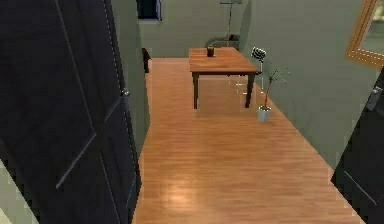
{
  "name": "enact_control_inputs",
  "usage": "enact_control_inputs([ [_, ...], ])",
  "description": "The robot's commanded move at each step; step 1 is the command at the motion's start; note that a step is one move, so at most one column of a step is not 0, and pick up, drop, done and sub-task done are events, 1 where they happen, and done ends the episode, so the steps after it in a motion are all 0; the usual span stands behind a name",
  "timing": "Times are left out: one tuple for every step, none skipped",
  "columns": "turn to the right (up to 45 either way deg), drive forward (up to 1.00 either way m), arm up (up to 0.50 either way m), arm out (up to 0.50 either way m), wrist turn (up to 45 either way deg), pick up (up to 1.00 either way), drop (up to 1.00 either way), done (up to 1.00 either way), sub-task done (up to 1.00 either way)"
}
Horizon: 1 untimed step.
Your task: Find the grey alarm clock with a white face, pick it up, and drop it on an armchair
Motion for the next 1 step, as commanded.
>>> enact_control_inputs([
  [-3.0, 0.00, 0.00, 0.00, 0.0, 0.00, 0.00, 0.00, 0.00],
])
